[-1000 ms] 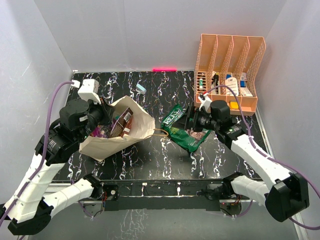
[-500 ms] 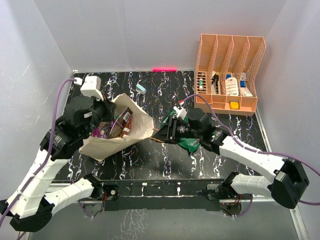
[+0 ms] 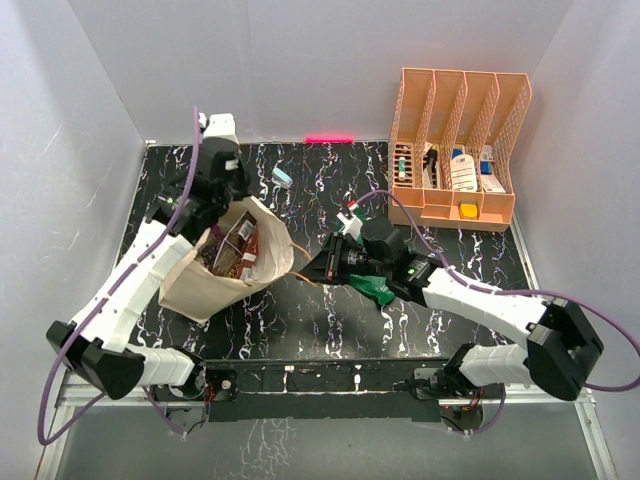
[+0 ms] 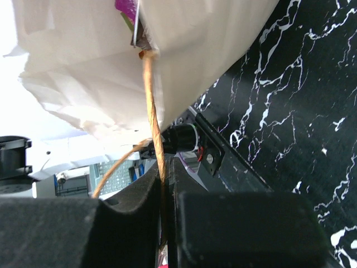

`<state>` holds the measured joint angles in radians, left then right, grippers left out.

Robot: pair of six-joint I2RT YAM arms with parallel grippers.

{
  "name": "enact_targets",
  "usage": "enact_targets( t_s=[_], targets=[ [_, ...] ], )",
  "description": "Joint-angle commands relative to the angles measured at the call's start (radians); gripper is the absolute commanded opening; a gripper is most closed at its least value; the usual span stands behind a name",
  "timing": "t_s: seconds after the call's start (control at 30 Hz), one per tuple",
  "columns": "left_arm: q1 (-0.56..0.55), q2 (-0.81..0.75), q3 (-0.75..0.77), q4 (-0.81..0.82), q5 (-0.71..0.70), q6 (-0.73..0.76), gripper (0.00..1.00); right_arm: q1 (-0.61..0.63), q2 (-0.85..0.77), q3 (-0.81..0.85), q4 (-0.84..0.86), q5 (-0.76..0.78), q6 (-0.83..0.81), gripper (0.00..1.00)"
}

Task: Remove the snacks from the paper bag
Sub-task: Adjust the paper bag at the center of the board.

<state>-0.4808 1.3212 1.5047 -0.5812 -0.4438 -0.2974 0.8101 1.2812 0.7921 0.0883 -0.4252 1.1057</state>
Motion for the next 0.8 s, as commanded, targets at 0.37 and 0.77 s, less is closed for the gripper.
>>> enact_targets(
  t_s=[0.37, 0.77],
  targets=[
    [0.162, 0.102, 0.379, 0.191, 0.127, 0.254, 0.00, 0.102, 0.456, 0.415, 0.233, -0.103, 0.001, 0.08],
    [0.163, -0.256, -0.126, 0.263, 0.604, 0.128, 0.00, 0.130, 0.326, 0.157, 0.126, -0.002, -0.101, 0.13]
  ],
)
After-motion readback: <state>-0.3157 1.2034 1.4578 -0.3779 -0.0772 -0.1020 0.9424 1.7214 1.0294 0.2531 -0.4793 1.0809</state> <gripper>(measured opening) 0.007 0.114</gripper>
